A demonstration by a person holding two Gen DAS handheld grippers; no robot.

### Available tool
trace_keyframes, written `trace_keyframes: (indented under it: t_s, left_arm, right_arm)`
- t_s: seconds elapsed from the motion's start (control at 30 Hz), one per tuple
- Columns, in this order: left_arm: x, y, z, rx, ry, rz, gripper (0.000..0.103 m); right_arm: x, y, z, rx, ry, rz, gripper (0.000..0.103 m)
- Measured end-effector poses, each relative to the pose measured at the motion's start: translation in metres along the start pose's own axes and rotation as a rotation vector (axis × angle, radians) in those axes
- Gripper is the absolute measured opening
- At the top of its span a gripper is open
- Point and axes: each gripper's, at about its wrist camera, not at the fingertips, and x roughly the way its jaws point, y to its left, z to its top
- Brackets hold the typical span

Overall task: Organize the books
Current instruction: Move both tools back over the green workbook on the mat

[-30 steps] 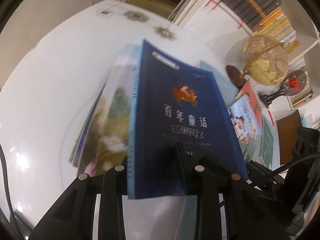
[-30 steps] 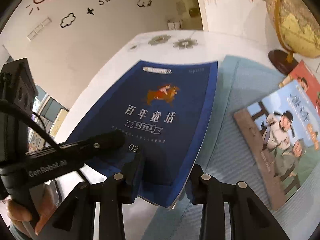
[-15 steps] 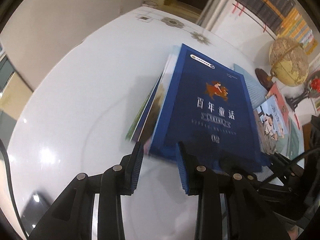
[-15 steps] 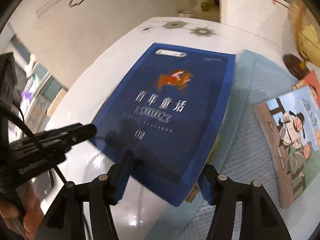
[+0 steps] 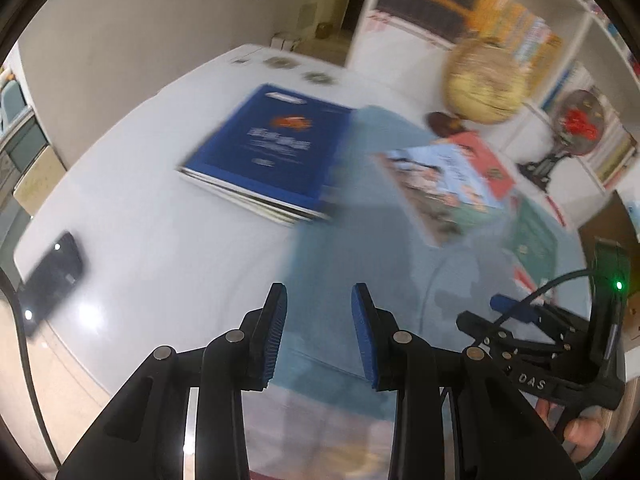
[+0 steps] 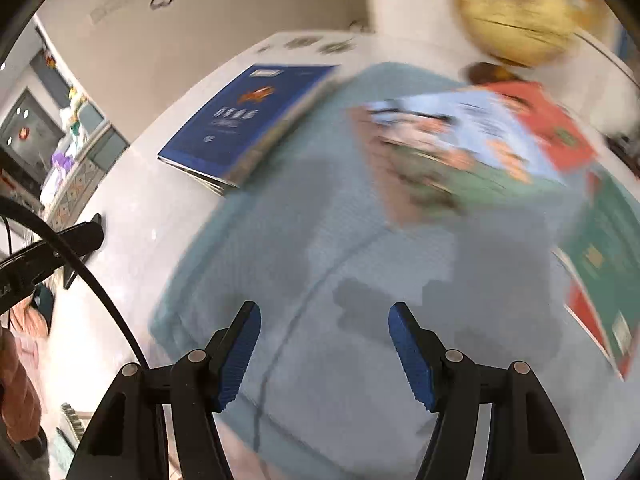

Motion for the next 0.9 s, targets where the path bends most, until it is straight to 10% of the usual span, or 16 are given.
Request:
trace_keyframes:
  t_s: [0.2, 0.47, 0.7, 0.9]
  left_arm:
    - [-0.017, -0.133, -0.067, -0.019, -0.014, -0.133, 0.03]
    - [-0.035, -0.289, -0.14, 0.22, 0.04, -0.175, 0.031]
    - [-0.047, -0.338, -0.179, 0.448, 0.086, -0.156, 0.05]
    - [-0.051, -0.324, -0.187, 0.421, 0.083, -0.144, 0.05]
  right_arm:
    - [-0.099, -0.105, -0.077, 0.073, -0.113, -0.099, 0.076]
    - [-0.173, -0.225, -0.171, 0.334, -0.158, -0.148, 0.081]
    - [-0.189, -0.245, -0.207, 0.39, -0.139, -0.212, 0.081]
    - [-0.177, -0.232, -0.21, 0.39, -0.078, -0.236, 0.081]
